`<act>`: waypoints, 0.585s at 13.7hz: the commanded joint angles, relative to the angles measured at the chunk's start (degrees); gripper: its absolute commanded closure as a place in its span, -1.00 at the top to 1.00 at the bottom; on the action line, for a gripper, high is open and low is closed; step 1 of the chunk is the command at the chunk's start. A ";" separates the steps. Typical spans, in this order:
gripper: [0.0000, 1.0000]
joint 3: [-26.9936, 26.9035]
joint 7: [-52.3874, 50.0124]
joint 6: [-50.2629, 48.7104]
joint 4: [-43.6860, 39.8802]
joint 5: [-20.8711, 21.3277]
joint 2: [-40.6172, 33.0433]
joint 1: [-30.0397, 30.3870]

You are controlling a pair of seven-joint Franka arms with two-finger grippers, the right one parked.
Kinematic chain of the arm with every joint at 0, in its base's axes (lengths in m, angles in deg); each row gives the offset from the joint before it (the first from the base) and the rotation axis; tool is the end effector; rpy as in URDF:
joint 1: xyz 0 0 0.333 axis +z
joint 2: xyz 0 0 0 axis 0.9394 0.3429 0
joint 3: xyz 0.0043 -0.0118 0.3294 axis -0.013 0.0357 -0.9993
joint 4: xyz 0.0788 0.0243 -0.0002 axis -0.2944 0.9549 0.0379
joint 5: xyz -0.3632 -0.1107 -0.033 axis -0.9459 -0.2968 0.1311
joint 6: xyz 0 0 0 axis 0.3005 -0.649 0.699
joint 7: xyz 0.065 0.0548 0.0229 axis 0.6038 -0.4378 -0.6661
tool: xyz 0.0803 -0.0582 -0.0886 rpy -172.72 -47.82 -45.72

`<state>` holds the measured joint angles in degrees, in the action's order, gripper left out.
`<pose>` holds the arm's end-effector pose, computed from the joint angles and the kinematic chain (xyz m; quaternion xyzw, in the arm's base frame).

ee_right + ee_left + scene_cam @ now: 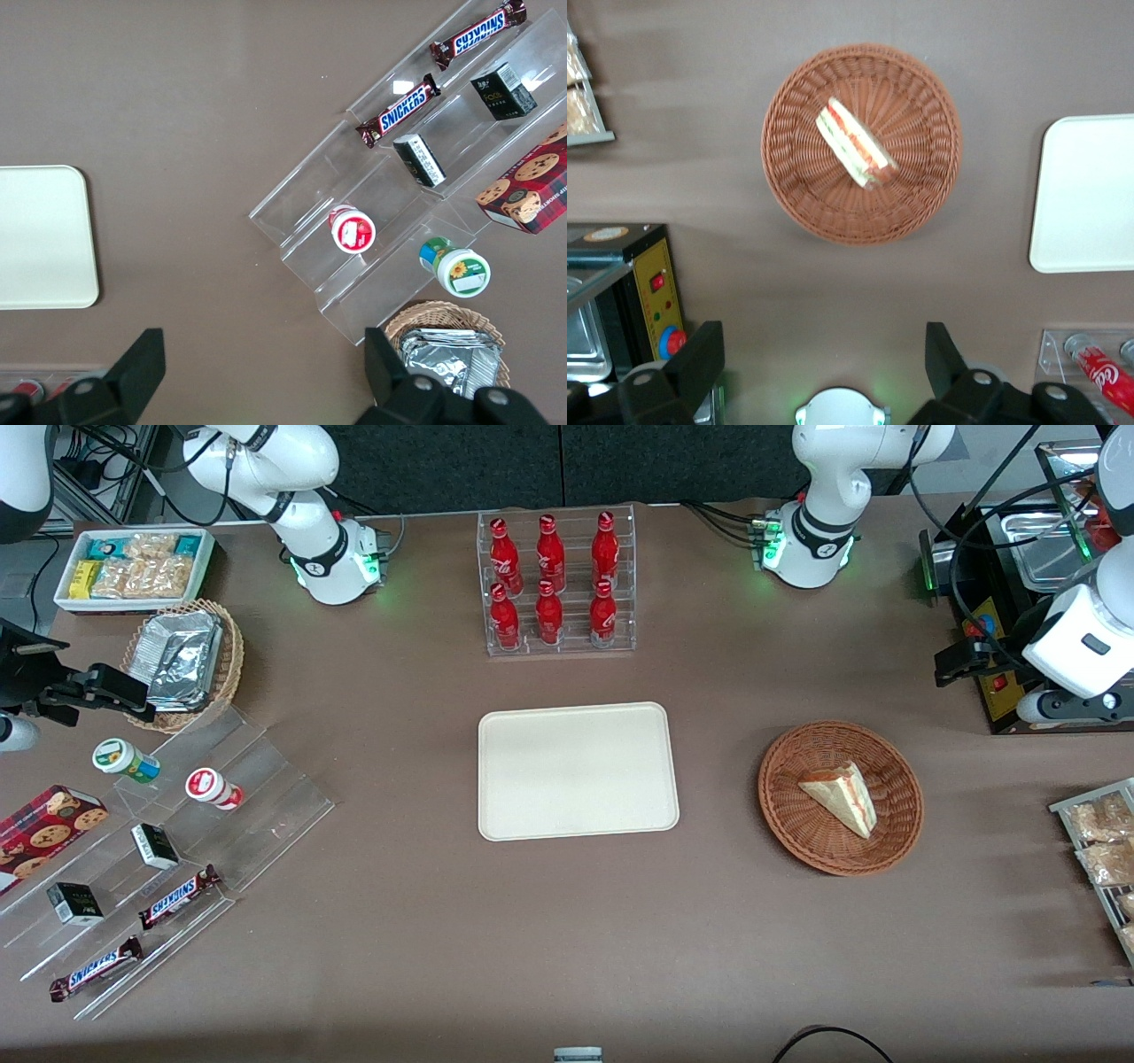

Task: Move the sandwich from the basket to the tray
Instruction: 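Move the left gripper down over the sandwich in the wicker basket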

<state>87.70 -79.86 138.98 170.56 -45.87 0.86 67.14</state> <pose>0.5358 -0.0290 0.5873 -0.9960 -0.0035 0.0875 0.0153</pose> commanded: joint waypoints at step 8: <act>1.00 -1.93 0.05 9.01 8.40 0.61 1.53 1.84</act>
<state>86.69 -79.76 144.24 174.75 -45.63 2.95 68.13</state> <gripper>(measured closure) 0.000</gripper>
